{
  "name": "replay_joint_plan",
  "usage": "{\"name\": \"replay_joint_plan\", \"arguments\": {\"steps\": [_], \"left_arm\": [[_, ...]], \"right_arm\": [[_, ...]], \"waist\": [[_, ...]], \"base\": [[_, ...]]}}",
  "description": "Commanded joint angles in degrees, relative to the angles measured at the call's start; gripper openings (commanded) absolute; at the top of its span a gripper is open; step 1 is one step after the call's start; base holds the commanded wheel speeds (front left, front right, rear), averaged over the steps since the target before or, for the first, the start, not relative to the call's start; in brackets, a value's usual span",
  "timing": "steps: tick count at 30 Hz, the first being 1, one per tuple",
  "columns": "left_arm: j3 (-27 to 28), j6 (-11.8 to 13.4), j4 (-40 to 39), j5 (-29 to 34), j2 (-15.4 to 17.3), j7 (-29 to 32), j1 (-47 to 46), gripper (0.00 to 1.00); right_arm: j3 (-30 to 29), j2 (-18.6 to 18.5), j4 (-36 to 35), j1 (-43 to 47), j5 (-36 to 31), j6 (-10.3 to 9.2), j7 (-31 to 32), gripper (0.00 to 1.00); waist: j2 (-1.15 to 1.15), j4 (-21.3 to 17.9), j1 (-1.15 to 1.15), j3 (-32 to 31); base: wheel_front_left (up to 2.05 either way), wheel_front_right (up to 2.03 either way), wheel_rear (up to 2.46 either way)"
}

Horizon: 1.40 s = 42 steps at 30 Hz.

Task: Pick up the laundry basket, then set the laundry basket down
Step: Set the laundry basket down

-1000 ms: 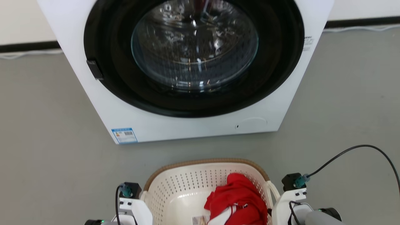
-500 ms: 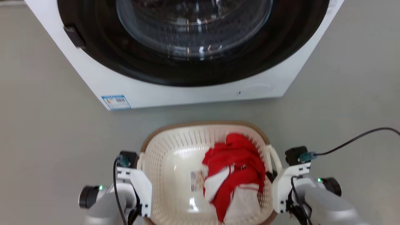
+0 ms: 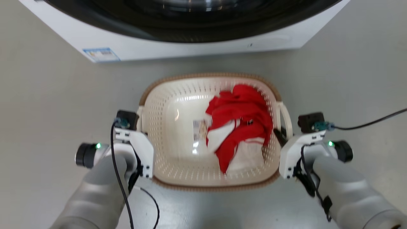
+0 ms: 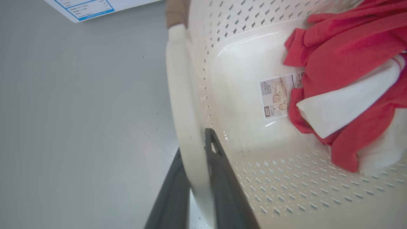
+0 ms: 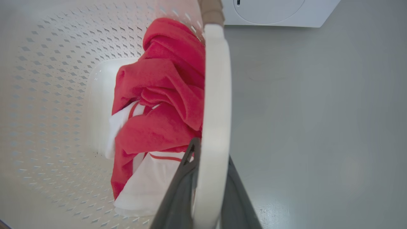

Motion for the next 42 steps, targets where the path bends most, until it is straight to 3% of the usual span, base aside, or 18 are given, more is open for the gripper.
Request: {"name": "replay_joint_plan", "arguments": {"steps": [1, 12, 42], "left_arm": [[0.4, 0.7, -0.4, 1.2, 1.4, -0.6, -2.2, 0.00], [0.0, 1.3, -0.4, 1.5, 1.0, -1.6, -7.4, 0.00], [-1.2, 1.6, -0.4, 1.2, 1.4, -2.0, -11.0, 0.00]], "right_arm": [[1.1, 0.8, -1.1, -0.6, -0.5, 0.95, -1.8, 0.00], [2.7, -1.4, -2.0, -5.5, 1.1, 0.95, -2.4, 0.00], [6.8, -2.2, -0.8, -8.6, 4.9, 0.95, -4.5, 0.00]], "waist": [[0.00, 0.5, 0.00, 3.4], [0.00, 2.0, 0.00, 10.1], [0.00, 2.3, 0.00, 14.9]], "base": [[0.00, 0.00, 0.00], [0.00, 0.00, 0.00], [0.00, 0.00, 0.00]]}}
